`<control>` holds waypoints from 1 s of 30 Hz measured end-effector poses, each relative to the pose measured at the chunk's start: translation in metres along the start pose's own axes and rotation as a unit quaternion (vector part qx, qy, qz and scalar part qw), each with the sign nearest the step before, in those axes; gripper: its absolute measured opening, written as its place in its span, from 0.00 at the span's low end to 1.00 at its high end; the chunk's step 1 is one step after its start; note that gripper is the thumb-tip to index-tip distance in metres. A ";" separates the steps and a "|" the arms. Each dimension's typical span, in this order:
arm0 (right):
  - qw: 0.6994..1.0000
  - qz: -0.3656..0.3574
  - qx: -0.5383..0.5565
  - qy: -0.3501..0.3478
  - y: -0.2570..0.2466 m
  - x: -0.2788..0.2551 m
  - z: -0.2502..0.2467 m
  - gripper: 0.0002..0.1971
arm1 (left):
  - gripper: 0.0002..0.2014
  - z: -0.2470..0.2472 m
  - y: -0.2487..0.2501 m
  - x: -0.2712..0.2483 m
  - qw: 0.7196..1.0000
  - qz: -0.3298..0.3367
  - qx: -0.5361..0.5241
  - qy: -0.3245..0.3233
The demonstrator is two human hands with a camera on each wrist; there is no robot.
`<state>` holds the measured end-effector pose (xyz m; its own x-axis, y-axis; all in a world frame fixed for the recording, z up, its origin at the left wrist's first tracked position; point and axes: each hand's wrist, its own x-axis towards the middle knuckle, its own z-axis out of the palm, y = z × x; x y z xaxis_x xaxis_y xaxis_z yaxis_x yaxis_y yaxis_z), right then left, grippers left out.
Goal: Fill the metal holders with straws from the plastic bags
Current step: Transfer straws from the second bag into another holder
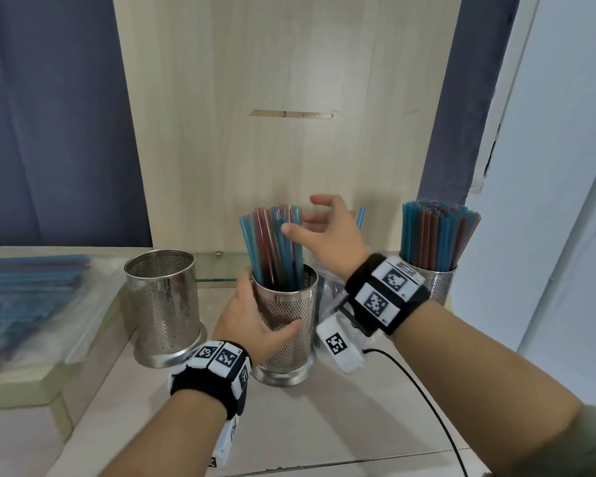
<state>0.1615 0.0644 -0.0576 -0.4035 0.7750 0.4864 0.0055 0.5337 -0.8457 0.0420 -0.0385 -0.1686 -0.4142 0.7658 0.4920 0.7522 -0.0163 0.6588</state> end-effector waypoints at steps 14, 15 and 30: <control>0.965 0.147 -0.216 -0.035 0.078 -0.007 -0.067 0.68 | 0.56 0.001 0.001 0.000 1.000 -0.009 0.009 -0.002; 0.966 0.160 -0.197 -0.041 0.079 -0.005 -0.068 0.65 | 0.55 0.001 0.001 0.000 1.000 -0.007 0.007 -0.001; 0.973 0.066 -0.210 -0.069 0.049 -0.094 -0.127 0.07 | 0.59 -0.009 0.020 -0.009 0.995 -0.037 0.084 0.025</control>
<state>0.3158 0.0606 -0.1175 -0.4931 0.8087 0.3206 0.4273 0.5461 -0.7205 0.0559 -0.0518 -0.1545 -0.4945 0.7274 0.4758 0.7915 0.1507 0.5923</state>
